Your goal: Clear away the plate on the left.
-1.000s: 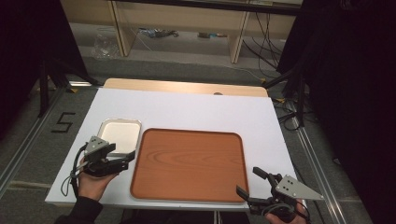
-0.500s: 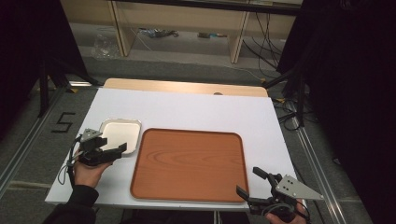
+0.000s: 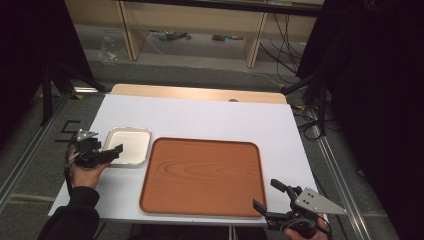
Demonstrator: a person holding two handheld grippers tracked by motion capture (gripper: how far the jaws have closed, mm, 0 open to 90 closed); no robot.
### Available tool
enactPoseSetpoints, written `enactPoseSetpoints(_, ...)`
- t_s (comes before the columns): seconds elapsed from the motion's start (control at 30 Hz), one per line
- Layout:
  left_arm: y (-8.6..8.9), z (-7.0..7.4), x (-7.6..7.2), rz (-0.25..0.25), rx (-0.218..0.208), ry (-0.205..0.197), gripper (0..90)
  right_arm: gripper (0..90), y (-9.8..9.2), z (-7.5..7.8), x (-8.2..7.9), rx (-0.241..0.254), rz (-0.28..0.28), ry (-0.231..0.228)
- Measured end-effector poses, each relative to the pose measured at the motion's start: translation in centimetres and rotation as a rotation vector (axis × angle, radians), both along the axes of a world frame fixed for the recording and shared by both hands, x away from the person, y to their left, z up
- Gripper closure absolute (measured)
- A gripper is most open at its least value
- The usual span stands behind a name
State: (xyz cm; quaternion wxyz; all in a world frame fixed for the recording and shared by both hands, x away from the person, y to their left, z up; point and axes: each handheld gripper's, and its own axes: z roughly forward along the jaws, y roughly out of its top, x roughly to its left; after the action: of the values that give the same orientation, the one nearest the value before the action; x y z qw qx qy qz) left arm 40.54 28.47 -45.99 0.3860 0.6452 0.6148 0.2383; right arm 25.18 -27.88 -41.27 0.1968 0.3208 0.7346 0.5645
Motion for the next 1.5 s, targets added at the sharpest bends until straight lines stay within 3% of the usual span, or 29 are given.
enactPoseSetpoints(0.07, 0.6, -0.2, 0.5, 0.014, 0.000, 0.012, 18.7, 15.7, 0.1, -0.1, 0.0, 0.013, -0.004, -0.009)
enactPoseSetpoints(0.17, 1.5, -0.6, 1.3, 0.035, -0.015, 0.025, 20.8, 15.7, 0.0, 0.0, 0.0, -0.006, -0.005, -0.001)
enactPoseSetpoints(0.23, 1.9, -0.9, 1.7, 0.040, -0.011, 0.038, 20.9, 15.7, 0.0, 0.0, 0.0, 0.015, -0.004, -0.005)
enactPoseSetpoints(0.3, 2.1, -1.1, 2.1, 0.034, -0.021, 0.049, 23.1, 15.7, 0.1, 0.0, -0.1, 0.005, -0.009, 0.019)
enactPoseSetpoints(0.4, 2.3, -1.3, 2.6, 0.020, 0.002, 0.096, 24.3, 15.7, 0.0, 0.0, 0.0, -0.005, -0.006, 0.006)
enactPoseSetpoints(0.47, 2.6, -1.6, 3.0, 0.007, 0.002, 0.110, 29.9, 15.7, 0.0, 0.0, 0.0, -0.002, -0.002, 0.008)
enactPoseSetpoints(0.57, 2.8, -1.8, 3.3, 0.011, -0.012, 0.109, 32.6, 15.7, 0.0, 0.0, 0.0, -0.004, -0.005, 0.001)
enactPoseSetpoints(0.77, 3.0, -2.3, 3.7, 0.033, 0.006, 0.160, 37.5, 15.7, 0.0, 0.0, 0.0, -0.003, -0.007, 0.005)
enactPoseSetpoints(0.9, 3.0, -2.6, 3.9, 0.018, 0.011, 0.164, 40.9, 15.8, 0.0, 0.0, 0.0, -0.003, -0.005, 0.006)
enactPoseSetpoints(1.17, 3.0, -2.9, 4.2, 0.025, 0.051, 0.210, 60.2, 15.8, 0.0, 0.0, 0.0, -0.002, -0.007, 0.007)
enactPoseSetpoints(1.33, 3.2, -2.9, 4.3, -0.003, 0.027, 0.215, 78.0, 15.8, 0.0, 0.0, 0.0, -0.004, -0.007, 0.009)
enactPoseSetpoints(1.37, 3.4, -2.8, 4.3, 0.004, 0.017, 0.213, 78.0, 15.8, 0.0, 0.0, 0.0, -0.004, -0.007, 0.009)
enactPoseSetpoints(1.5, 4.0, -3.0, 4.2, 0.024, -0.067, 0.214, 84.8, 15.9, 0.0, -0.1, 0.0, -0.005, -0.018, 0.005)
